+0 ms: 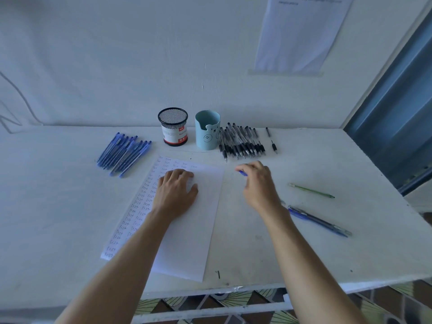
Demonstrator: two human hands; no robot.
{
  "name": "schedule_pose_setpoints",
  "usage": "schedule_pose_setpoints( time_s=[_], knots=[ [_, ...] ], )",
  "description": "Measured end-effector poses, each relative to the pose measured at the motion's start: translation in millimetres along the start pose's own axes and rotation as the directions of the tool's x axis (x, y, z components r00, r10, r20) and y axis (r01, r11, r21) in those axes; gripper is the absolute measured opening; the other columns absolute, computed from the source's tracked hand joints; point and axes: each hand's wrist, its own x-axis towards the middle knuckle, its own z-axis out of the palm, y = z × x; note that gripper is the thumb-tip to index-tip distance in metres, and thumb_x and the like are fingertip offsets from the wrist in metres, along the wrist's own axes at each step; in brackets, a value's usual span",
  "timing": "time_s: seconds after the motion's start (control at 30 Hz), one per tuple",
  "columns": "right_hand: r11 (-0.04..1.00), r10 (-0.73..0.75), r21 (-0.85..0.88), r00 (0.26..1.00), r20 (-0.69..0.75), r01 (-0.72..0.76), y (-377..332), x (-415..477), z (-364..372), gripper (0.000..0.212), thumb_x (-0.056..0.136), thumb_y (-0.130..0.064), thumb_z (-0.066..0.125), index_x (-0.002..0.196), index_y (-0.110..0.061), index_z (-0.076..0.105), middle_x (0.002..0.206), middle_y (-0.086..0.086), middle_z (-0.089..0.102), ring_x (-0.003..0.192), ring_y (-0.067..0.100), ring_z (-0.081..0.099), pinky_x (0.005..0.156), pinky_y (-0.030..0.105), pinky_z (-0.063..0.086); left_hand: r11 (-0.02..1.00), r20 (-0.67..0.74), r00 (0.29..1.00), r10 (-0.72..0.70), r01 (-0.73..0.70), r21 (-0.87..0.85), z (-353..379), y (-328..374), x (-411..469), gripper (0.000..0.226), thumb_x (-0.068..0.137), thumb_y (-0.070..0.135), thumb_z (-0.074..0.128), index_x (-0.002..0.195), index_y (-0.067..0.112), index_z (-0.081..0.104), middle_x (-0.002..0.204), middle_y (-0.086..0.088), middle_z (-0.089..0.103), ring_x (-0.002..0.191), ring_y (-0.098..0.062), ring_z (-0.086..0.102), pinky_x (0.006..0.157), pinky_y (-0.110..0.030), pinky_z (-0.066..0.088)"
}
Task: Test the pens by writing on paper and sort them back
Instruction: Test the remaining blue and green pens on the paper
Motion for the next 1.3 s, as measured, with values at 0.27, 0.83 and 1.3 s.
schedule_pose_setpoints(
  time_s=[0.27,0.83,1.3],
  knots=[
    [0.932,0.114,0.309,0.965,0.238,-0.186,-57,8,53,0.037,0.087,-0.015,0.071,0.123,-0.012,0.067,0.123,0.008,0.064,0.102,0.023,0.066,0.087,0.017,0.040,0.964,-0.026,0.997,-0.079,0.070,-0.257,-6,-5,1,0.041,0.088,-0.004,0.046,0.120,0.012,0.068,0.131,-0.006,0.062,0.131,-0.027,0.043,0.101,-0.026,0.023],
    [0.995,0.000,-0.095,0.987,0.163,0.016,5,-14,51,0.052,0.101,-0.016,0.039,0.152,-0.029,0.036,0.164,-0.005,0.020,0.154,0.021,0.003,0.121,0.043,0.006,0.987,0.282,0.955,-0.089,0.047,0.156,-18,20,10,0.067,0.068,0.092,0.047,0.079,0.027,0.054,0.096,0.011,0.051,0.110,-0.015,0.032,0.103,-0.058,0.018],
    [0.971,-0.033,-0.211,0.939,0.342,0.111,2,-15,54,0.057,0.103,-0.053,0.022,0.157,-0.038,0.012,0.167,-0.007,0.000,0.153,0.019,-0.009,0.122,0.047,-0.003,0.419,0.316,0.925,-0.211,0.378,-0.826,-52,27,11,0.014,0.103,0.010,0.035,0.097,0.006,0.046,0.076,-0.008,0.061,0.069,-0.026,0.059,0.074,-0.043,0.052]
  ],
)
